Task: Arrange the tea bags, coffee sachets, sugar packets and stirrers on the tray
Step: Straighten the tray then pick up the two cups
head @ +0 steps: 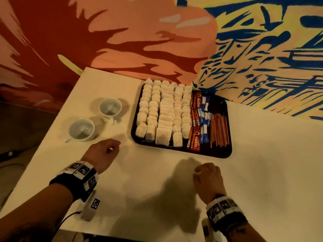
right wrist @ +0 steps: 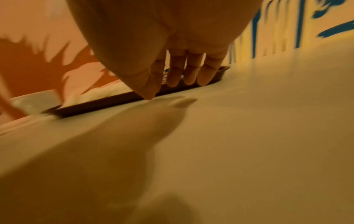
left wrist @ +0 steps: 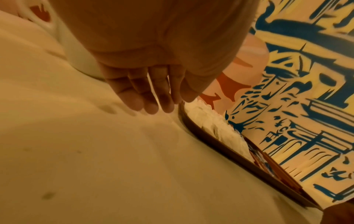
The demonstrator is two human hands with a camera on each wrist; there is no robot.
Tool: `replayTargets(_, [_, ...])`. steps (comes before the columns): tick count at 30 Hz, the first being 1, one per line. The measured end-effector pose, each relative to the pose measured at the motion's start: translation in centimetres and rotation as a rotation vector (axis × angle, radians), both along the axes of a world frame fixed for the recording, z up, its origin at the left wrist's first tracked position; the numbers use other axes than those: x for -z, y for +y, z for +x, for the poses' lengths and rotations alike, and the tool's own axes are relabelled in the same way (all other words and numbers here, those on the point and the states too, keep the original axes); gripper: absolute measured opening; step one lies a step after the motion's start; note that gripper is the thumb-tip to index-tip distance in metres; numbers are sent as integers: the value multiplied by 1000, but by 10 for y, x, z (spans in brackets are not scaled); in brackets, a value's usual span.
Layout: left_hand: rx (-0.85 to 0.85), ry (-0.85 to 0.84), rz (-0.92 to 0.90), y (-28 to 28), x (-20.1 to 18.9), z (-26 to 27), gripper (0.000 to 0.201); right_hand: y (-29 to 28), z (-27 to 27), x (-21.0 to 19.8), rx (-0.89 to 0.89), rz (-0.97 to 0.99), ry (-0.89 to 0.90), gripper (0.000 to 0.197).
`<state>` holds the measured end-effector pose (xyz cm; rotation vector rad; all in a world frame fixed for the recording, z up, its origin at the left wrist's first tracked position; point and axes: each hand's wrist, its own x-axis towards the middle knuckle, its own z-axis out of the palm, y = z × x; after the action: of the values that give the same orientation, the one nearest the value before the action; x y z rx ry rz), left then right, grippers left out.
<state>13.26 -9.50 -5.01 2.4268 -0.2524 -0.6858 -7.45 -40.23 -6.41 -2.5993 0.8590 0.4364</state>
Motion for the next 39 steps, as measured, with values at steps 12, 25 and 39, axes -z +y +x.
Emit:
replayTargets(12, [-295, -421, -191, 83, -48, 48, 24, 132, 142, -33, -273, 294, -218, 30])
replayTargets(25, [-128, -85, -28, 82, -19, 66, 102, 170, 316, -21, -429, 155, -49, 111])
replayTargets(39, [-157, -98, -18, 49, 14, 110, 71, 121, 361, -29, -274, 177, -131, 106])
